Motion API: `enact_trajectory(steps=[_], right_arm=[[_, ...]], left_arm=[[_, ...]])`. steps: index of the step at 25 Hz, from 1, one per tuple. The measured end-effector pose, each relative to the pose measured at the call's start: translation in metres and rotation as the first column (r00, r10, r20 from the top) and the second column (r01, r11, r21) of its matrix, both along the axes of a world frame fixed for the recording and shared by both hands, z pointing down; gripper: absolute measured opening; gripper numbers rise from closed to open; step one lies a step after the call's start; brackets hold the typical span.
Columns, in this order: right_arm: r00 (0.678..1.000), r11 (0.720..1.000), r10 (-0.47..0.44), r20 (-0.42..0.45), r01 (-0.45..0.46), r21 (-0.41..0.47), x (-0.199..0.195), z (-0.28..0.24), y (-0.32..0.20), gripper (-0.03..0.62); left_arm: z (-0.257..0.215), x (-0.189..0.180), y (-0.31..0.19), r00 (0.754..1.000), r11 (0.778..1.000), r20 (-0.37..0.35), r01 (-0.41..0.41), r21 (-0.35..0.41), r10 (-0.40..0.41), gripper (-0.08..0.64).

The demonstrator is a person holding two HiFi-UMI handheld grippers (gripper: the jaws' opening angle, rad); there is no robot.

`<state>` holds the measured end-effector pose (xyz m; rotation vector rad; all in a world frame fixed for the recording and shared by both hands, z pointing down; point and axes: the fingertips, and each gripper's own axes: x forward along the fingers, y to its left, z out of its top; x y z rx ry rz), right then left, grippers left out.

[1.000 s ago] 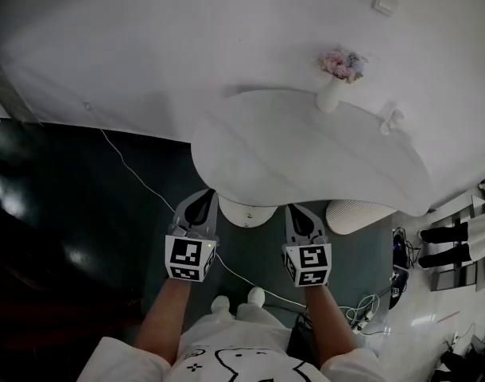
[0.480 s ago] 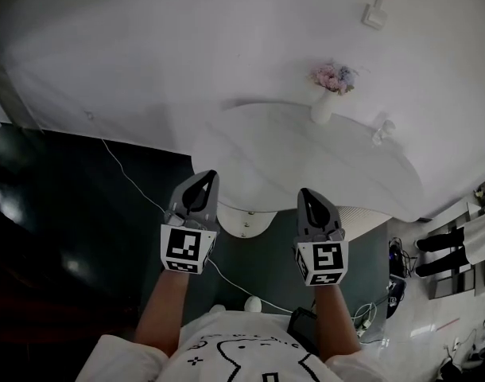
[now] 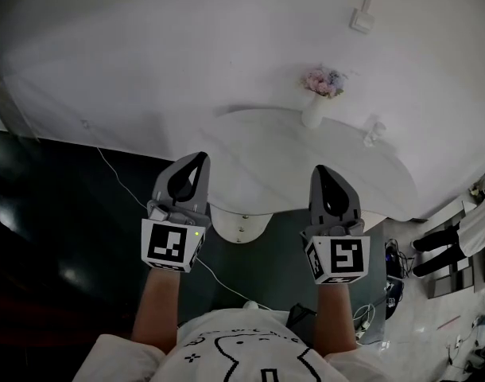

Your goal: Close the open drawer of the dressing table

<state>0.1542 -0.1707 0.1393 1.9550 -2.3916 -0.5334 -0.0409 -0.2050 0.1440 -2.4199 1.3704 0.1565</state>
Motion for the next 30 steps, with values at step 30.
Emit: enact_trajectory(steps=[30], right_arm=[[1.0,1.0,-0.008,0.004,0.008,0.019,0.004,-0.016,0.004,-0.005]], left_arm=[[-0.022,0.013,0.0,0.999,0.999,-0.035,-0.039,0.036,0.04,0.018]])
